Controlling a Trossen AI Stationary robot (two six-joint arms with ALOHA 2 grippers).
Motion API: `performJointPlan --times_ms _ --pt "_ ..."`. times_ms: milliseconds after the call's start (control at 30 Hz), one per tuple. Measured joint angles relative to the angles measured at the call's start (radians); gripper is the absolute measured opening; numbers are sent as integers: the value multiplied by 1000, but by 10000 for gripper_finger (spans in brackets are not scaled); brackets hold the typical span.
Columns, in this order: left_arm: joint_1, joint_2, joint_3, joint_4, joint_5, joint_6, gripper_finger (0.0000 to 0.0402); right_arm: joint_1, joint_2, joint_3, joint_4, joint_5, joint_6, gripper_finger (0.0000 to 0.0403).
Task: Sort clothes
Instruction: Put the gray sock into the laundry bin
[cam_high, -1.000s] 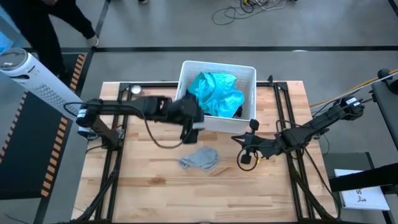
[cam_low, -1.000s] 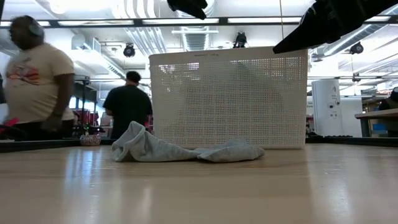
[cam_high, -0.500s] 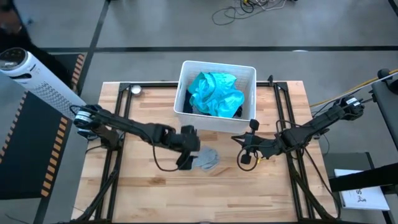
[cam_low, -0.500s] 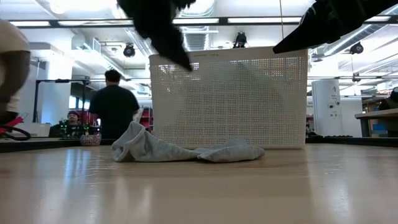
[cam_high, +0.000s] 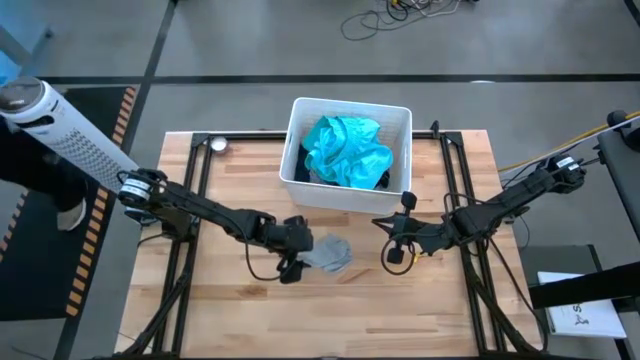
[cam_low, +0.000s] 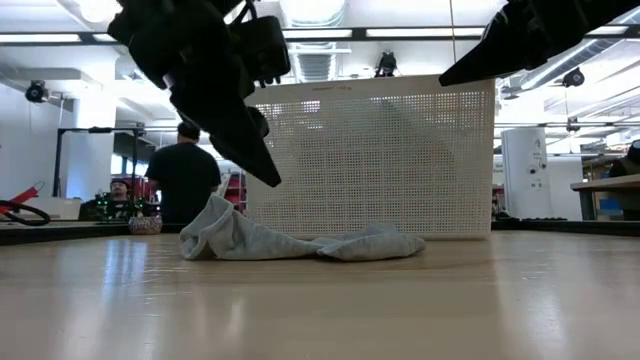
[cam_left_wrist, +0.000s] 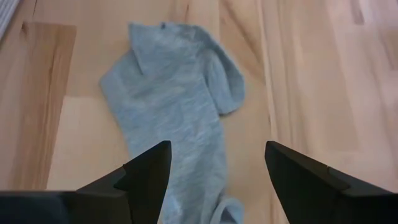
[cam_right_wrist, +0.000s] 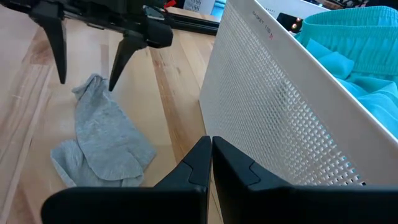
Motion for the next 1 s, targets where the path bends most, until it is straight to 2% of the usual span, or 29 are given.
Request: performJointPlan --times_ms 367,833,1000 --pt "0 0 -53 57 -4 -29 265 0 0 0 0 0 0 0" --pt "2 1 -121 142 -6 -67 251 0 0 0 0 0 0 0" --pt "3 1 -127 146 -6 -81 259 0 0 0 0 -1 0 0"
